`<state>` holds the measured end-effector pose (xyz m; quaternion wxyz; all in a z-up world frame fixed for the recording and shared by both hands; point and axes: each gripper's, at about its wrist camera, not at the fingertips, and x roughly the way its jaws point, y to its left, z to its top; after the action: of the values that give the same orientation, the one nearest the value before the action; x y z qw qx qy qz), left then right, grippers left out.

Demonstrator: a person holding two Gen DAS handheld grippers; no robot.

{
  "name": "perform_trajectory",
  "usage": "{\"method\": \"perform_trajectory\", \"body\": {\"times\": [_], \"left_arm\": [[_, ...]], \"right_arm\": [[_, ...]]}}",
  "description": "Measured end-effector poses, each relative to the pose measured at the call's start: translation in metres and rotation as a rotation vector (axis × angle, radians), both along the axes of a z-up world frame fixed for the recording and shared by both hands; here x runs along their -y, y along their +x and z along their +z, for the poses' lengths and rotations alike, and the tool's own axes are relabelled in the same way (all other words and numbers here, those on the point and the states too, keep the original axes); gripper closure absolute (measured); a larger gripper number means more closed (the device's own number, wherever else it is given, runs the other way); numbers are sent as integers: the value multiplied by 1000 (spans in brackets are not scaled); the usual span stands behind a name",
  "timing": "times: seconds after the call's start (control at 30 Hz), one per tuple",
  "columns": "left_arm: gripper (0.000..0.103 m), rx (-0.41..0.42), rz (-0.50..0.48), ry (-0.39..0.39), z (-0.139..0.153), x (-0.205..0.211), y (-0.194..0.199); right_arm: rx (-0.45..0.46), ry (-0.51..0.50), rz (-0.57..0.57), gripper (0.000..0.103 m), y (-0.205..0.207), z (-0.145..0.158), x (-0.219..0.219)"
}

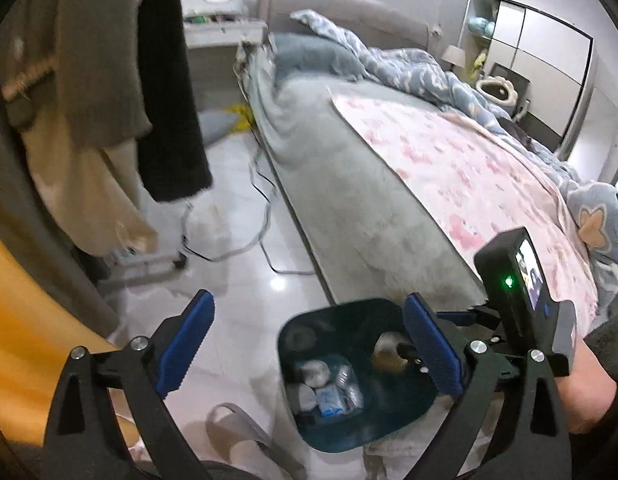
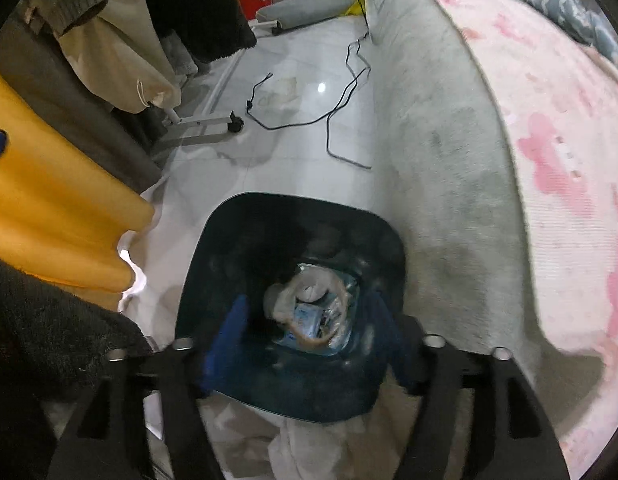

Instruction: Collect trash

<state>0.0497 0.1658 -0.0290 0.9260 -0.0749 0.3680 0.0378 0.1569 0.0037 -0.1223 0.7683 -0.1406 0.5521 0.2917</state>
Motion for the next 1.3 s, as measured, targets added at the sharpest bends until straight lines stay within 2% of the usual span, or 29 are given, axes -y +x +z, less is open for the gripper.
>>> {"method": "perform_trajectory", "body": {"times": [0.07, 0.2, 0.33, 0.43, 0.53, 0.7, 0.93, 1.07, 1.17, 1.3], "left_arm": [[6, 20, 9, 6, 9, 5, -8], [4, 69, 8, -2, 22, 12, -17], [4, 110, -4, -1, 33, 28, -24], [3, 128, -15, 24, 38, 43, -29], [3, 144, -38, 45, 38, 60, -29], [3, 172, -59, 49, 39, 82, -25], [3, 172, -33, 41, 32, 101, -25], [3, 171, -31, 46, 29, 109, -25], [3, 210, -26, 89, 30, 118, -29], [3, 244, -29, 107, 31, 124, -30]], "right_arm": [[13, 27, -6, 27, -4, 7, 9], [94, 76, -9, 12, -17, 34, 26], [163, 151, -60, 6, -26, 66, 57], [213, 163, -66, 4, -31, 90, 78], [300, 162, -94, 4, -37, 122, 112], [393, 178, -134, 3, -47, 154, 163], [492, 182, -230, 3, -67, 167, 231], [552, 228, -198, 3, -85, 172, 252], [606, 253, -195, 3, -95, 175, 261], [614, 268, -170, 3, -99, 174, 265]]}}
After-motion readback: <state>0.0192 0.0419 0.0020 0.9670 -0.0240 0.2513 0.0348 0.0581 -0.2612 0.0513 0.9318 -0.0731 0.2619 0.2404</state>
